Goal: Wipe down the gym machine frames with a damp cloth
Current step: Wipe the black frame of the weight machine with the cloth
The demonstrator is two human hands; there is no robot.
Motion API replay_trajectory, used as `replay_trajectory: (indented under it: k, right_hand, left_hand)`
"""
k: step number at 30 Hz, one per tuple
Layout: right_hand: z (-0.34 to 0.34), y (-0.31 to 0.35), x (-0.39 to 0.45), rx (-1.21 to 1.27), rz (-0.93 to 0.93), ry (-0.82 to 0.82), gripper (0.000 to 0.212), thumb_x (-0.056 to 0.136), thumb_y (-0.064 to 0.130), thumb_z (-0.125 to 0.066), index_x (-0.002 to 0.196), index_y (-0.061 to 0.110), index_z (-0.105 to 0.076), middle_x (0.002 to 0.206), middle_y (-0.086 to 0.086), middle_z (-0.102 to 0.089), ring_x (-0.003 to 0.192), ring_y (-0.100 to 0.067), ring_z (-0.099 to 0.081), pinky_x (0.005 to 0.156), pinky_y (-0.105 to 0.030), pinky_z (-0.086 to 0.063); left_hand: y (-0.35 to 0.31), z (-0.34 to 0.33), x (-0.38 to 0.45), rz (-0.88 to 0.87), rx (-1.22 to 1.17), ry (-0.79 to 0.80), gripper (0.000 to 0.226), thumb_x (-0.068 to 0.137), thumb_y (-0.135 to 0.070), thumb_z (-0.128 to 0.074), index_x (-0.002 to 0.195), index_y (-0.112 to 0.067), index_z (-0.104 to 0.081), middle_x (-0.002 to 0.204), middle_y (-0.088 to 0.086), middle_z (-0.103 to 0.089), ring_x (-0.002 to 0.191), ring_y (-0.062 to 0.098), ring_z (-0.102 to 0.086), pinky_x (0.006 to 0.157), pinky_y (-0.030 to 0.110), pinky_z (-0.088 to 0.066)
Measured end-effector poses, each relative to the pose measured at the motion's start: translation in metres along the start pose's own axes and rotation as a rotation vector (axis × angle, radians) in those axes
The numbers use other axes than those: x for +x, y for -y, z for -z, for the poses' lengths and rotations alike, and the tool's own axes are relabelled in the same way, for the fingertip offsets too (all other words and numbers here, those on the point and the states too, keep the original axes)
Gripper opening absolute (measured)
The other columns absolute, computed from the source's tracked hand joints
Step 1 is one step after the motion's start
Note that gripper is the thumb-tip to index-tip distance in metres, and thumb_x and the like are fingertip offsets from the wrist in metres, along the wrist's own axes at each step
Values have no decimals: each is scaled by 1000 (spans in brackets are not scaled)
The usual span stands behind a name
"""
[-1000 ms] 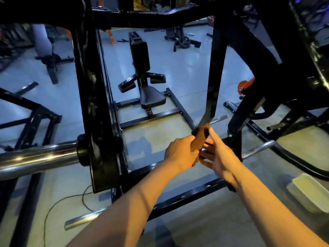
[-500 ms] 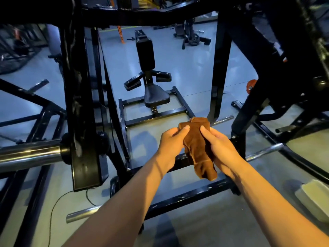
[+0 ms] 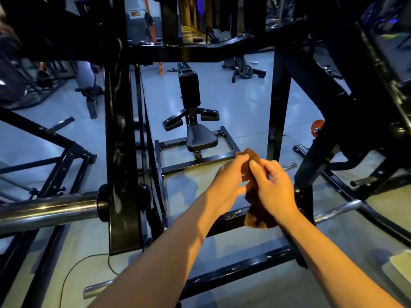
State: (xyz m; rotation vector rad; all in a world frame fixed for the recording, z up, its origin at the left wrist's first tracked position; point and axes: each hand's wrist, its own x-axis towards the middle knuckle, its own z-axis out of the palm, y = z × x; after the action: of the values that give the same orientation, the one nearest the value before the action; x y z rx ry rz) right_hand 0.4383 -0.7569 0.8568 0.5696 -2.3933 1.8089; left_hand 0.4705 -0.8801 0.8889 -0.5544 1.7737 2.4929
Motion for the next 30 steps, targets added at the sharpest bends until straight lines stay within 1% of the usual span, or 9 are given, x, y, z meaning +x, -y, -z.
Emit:
replay_trajectory:
  k: [3,5,9,12,16,21,23,25,30]
  right_hand:
    - [-2,18,22,-71,56,73,19,107,39,-49,94,42,-63,109,-1,-51,108,-9,-51,89,-17,-43]
    - [-1,35,36,-6,31,157,18,108,38,-47,99,36,-63,119,-3,-44,106,9,-50,95,-19,-47]
    - [1,87,48,49,137,194,32,105,47,-46,134,32,-44,130,5,-48,107,8,-60,96,-29,-53]
    - [0,128,52,89,129,264,60,106,49,-45,158,38,-20,122,30,-53,96,15,-64,79,-9,-51]
    - [-16,171,50,-20,198,367,48,107,53,-40,118,19,-71,90,2,-76,75,-13,-69,62,-13,-47]
    - [-60,178,40,136,124,271,53,104,58,-48,105,9,-68,78,-14,-72,79,-40,-69,74,-53,-57]
    - [-76,173,36,123,83,201,52,103,62,-47,107,14,-67,83,-15,-72,80,-37,-70,75,-55,-57]
    - [-88,169,27,35,76,142,51,104,64,-42,104,19,-65,91,-18,-70,78,-33,-66,69,-49,-52]
    - [-120,167,-8,-90,-7,94,51,107,58,-36,118,16,-62,108,-8,-66,96,-23,-62,82,-42,-47]
  left_hand:
    - [-28,1,-7,-55,-37,-8,42,101,-39,-63,134,-14,-61,121,10,-74,109,22,-73,83,36,-62]
    - [-48,-1,-13,-108,-19,-1,46,97,-41,-69,132,-13,-61,120,10,-74,108,21,-73,83,35,-62]
    - [-100,-3,-27,-249,68,-29,38,98,-40,-67,124,-13,-68,113,7,-77,105,20,-73,87,38,-62]
    - [-140,5,-39,-405,311,-170,38,100,-38,-61,109,-3,-71,101,16,-75,89,19,-70,86,42,-61]
    - [-173,37,-68,-520,574,-260,41,103,-38,-58,98,1,-70,85,8,-64,67,7,-57,60,16,-49]
    - [-185,99,-108,-649,566,-304,35,103,-41,-59,127,-18,-70,115,-5,-72,91,-3,-66,82,16,-54]
    - [-183,134,-129,-703,654,-375,26,102,-40,-60,122,-26,-70,110,-14,-70,96,-7,-63,87,12,-51]
    - [-172,173,-150,-725,841,-449,9,101,-34,-62,104,-32,-70,97,-21,-66,87,-15,-59,73,1,-43]
    - [-122,252,-174,-642,1163,-461,40,98,-66,-41,85,-37,-65,93,-13,-66,91,10,-60,85,35,-51]
